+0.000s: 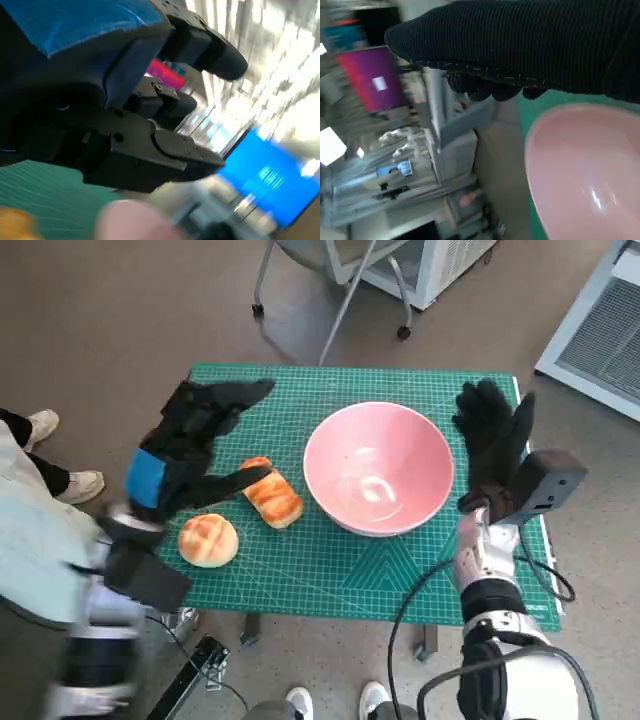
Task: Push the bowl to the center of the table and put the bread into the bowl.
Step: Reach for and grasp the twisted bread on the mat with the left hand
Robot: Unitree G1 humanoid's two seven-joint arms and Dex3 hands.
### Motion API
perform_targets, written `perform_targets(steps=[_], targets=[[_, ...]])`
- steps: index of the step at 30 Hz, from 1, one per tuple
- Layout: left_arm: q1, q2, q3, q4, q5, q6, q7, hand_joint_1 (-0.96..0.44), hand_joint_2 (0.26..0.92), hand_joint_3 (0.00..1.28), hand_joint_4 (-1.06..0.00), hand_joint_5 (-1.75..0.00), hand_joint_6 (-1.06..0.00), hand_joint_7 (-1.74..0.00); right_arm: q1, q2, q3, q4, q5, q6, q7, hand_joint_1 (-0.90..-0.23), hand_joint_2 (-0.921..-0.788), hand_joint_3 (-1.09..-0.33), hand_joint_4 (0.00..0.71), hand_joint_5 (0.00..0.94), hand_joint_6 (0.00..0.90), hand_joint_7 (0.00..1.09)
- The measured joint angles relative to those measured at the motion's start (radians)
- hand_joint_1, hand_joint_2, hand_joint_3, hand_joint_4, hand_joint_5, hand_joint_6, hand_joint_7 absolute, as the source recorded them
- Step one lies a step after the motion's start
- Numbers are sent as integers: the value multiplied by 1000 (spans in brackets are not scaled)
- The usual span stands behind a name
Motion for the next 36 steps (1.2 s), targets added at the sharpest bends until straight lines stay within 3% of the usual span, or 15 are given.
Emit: perform_targets(steps=[5, 10, 15, 25, 32, 36], targets=[[-43, 152, -8, 24, -2, -10, -148, -1, 908, 11, -421, -127, -397, -555, 13, -65, 62, -40, -77, -119, -13, -558, -921, -797, 333, 36, 68, 752], [-108, 236, -27, 67, -9, -47, -249, 48, 866, 21, -450, -58, -485, -383, 25, -97, 95, -78, -102, -206, -4, -598, -921, -749, 353, 37, 99, 740], [-177, 291, -80, 118, 10, -86, -339, 73, 820, 10, -392, -10, -450, -285, 45, -104, 111, -131, -103, -295, 47, -603, -921, -731, 360, 35, 111, 732], [-273, 334, -187, 189, 140, -145, -409, 41, 746, 0, -286, 0, -344, -176, 114, -125, 137, -252, -94, -377, 98, -571, -921, -727, 352, 24, 112, 722], [-345, 333, -256, 234, 245, -173, -411, -4, 742, 0, -291, -6, -367, -156, 152, -125, 150, -319, -75, -398, 122, -575, -921, -724, 343, 17, 112, 721], [-386, 321, -295, 279, 325, -201, -355, -50, 743, 1, -297, -6, -391, -145, 164, -125, 155, -331, -68, -401, 134, -582, -921, -721, 341, 14, 111, 722]])
